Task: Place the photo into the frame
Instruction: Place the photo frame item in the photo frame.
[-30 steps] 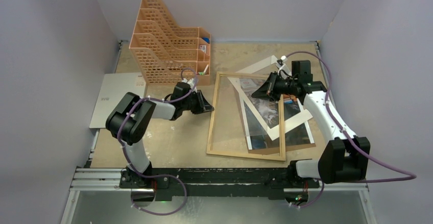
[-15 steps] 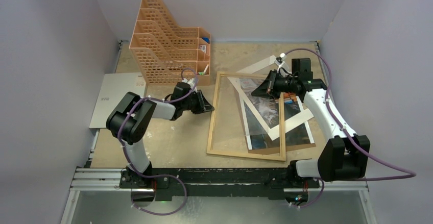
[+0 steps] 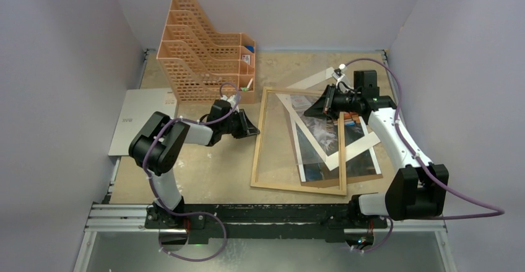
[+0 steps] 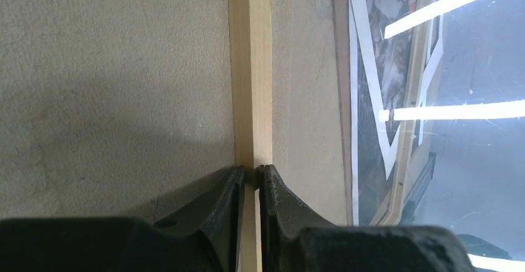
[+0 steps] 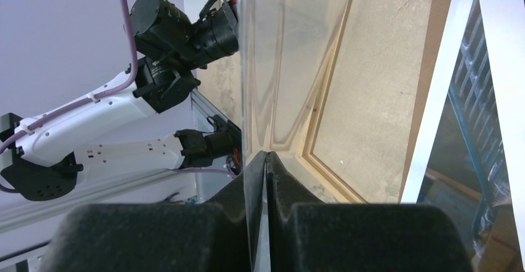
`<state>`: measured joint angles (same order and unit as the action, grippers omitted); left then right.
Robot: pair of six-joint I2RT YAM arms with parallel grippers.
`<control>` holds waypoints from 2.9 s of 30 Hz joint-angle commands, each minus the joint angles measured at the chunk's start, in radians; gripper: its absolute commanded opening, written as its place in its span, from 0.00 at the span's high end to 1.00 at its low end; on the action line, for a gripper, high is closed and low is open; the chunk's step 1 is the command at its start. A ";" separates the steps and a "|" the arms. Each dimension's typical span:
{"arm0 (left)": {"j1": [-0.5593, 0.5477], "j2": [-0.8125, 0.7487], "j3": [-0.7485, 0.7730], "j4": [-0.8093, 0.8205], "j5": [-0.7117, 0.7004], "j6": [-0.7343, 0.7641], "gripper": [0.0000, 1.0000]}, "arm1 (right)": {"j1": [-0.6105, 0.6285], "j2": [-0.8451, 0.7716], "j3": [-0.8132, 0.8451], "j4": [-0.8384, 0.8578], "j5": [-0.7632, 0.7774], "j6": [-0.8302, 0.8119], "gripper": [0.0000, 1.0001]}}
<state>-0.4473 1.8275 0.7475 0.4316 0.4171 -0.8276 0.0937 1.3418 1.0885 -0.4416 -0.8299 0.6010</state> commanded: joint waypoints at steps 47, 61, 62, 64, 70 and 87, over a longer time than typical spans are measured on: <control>-0.007 0.032 0.015 -0.145 -0.073 0.058 0.72 | -0.022 0.082 -0.101 -0.024 0.345 -0.180 0.66; -0.007 0.065 0.058 -0.198 -0.105 0.054 0.73 | -0.037 0.153 -0.301 0.193 0.231 -0.129 0.79; -0.007 0.064 0.057 -0.202 -0.111 0.054 0.73 | -0.037 0.161 -0.302 0.197 0.228 -0.131 0.78; -0.007 0.057 0.060 -0.217 -0.119 0.051 0.73 | -0.038 0.171 -0.298 0.185 0.220 -0.139 0.76; -0.007 0.016 0.108 -0.312 -0.156 0.091 0.73 | -0.040 0.121 -0.291 0.141 0.301 -0.174 0.61; -0.002 0.038 0.215 -0.429 -0.109 0.248 0.63 | -0.043 0.164 -0.427 0.312 0.165 -0.143 0.60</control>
<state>-0.4538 1.8194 0.9306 0.0982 0.3290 -0.6571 0.0479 1.4914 0.7063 -0.2138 -0.5602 0.4370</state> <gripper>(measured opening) 0.366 0.414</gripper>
